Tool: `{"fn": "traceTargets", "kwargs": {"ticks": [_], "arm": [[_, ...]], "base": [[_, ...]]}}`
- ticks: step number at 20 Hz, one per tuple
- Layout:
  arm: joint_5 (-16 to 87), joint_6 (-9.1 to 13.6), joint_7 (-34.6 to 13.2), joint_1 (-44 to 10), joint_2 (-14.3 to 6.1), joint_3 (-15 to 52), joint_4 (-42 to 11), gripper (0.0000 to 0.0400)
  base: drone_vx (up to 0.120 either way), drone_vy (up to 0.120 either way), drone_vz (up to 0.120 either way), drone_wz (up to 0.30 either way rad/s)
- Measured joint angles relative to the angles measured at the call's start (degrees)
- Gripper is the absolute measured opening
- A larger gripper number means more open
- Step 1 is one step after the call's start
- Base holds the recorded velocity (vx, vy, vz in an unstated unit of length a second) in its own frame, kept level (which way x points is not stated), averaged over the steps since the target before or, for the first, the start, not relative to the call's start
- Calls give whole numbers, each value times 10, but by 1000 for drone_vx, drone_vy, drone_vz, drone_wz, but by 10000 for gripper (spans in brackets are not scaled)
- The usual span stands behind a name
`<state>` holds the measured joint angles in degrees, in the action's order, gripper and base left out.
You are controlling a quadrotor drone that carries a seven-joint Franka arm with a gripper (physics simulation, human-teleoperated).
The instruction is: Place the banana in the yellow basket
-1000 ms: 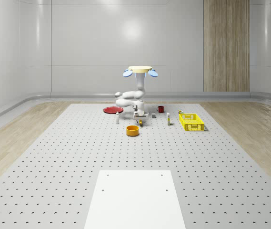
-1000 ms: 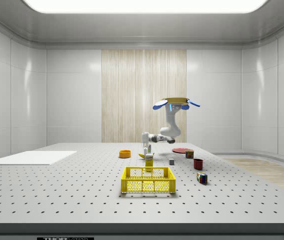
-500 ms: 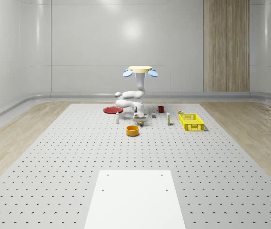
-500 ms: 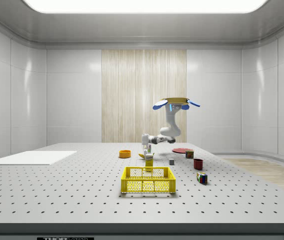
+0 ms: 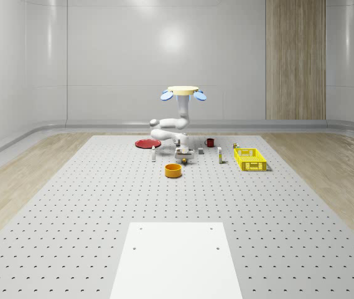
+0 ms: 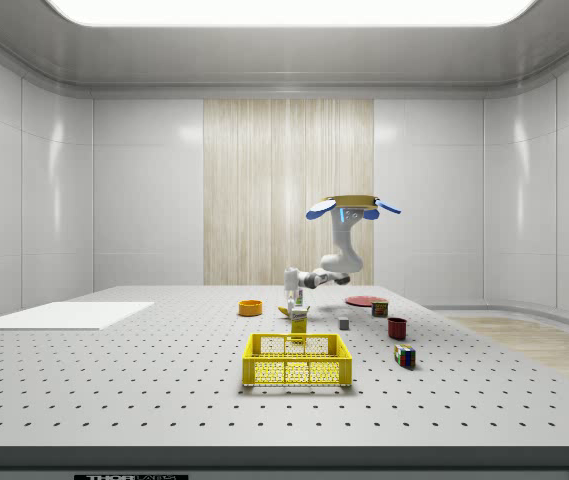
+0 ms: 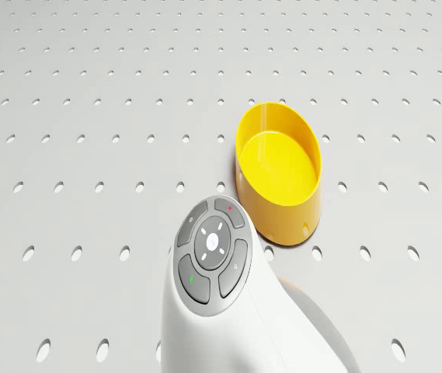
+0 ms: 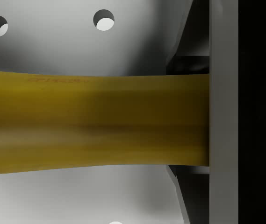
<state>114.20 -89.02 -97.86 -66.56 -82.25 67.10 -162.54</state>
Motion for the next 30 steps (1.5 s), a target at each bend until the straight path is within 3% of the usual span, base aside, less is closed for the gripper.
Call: {"fn": "traceTargets", "kwargs": {"ticks": [6, 14, 27, 30], "arm": [[-43, 15, 25, 10, -1, 45, -11, 190], [-120, 39, 18, 12, -1, 125, -24, 192], [-166, 36, 13, 7, -16, 168, -26, 192], [-169, 32, 11, 6, -20, 170, -26, 192]], "base": [[0, 0, 0, 0], [0, 0, 40, 0], [-114, 117, 120, 0], [0, 120, 0, 0]]}}
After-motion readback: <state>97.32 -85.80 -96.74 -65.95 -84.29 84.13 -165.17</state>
